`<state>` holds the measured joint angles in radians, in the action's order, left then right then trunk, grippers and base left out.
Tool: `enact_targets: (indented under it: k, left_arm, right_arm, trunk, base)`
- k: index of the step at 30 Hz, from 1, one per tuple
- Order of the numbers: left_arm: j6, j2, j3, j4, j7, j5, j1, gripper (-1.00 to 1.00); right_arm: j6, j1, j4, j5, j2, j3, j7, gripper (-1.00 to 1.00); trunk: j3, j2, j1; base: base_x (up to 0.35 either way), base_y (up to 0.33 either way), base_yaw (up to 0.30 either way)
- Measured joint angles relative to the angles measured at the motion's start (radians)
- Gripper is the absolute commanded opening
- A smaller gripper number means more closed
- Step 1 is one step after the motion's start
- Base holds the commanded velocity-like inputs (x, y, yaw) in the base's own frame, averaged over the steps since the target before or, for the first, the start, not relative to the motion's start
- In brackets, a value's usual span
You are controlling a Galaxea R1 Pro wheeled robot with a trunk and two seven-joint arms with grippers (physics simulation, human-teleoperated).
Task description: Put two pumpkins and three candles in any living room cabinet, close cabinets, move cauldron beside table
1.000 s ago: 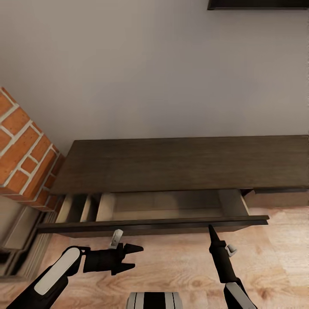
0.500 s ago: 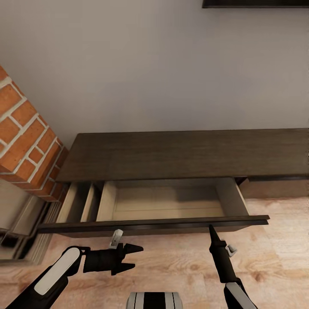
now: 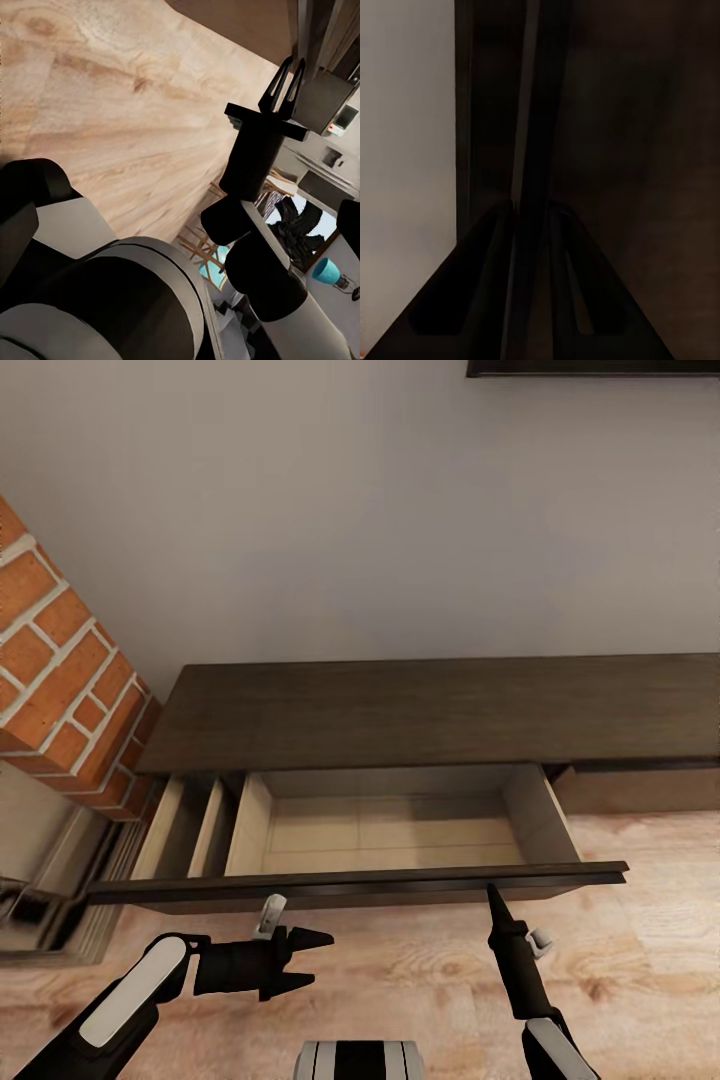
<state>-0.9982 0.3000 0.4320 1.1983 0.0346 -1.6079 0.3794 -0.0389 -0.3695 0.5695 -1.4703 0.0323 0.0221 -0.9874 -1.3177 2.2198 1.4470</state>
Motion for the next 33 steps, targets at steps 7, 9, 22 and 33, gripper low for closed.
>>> enact_targets:
  k: [7,9,22,33]
  left_arm:
    - [0.000,0.000,-0.001,0.000,0.000,0.000,0.000,1.00]
    - [0.000,0.000,0.001,0.000,0.000,0.000,0.000,1.00]
    - [0.000,0.000,-0.001,0.000,0.000,0.000,0.000,1.00]
    - [0.000,0.000,-0.001,0.000,0.000,0.000,0.000,1.00]
  right_arm:
    - [0.000,0.000,0.000,0.000,0.000,0.000,0.000,-1.00]
    - [0.000,0.000,0.000,-0.001,0.000,0.001,0.000,-1.00]
    - [0.004,-0.004,-0.002,-0.001,0.000,0.003,0.001,-1.00]
    - [0.004,-0.004,-0.002,-0.001,0.000,0.003,0.001,-1.00]
  trunk:
    - [0.000,0.000,0.000]
    - [0.000,0.000,0.000]
    - [0.000,0.000,0.000]
    - [0.000,0.000,0.000]
  base:
    - [-0.109,0.000,0.000]
    - [-0.202,0.000,0.000]
    - [-0.070,0.000,0.000]
    - [-0.002,0.000,0.000]
